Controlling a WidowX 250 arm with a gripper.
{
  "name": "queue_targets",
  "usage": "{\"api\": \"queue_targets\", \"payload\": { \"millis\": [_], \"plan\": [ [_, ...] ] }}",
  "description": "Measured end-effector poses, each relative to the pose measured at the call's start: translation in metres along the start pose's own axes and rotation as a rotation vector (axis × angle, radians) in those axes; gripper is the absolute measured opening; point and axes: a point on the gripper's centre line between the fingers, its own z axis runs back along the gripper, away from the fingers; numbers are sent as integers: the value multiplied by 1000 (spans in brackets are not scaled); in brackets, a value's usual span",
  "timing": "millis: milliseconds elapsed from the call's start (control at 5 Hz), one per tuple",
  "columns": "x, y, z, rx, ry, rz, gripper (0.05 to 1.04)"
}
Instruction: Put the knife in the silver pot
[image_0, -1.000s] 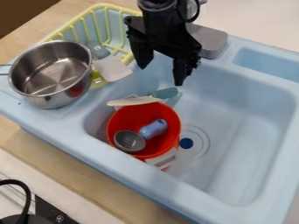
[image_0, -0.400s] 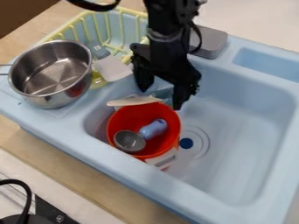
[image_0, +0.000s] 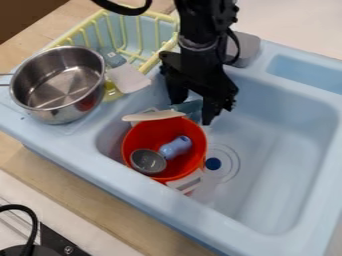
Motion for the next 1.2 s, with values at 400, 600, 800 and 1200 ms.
{"api": "queue_targets", "payload": {
  "millis": [400,600,800,1200],
  "plan": [
    [0,11,11,51,-20,48,187],
    [0,16,27,85,-52,76,158],
    [-5,16,36,91,-65,91,158],
    [-8,1,51,39,-66,141,158]
  ]
}}
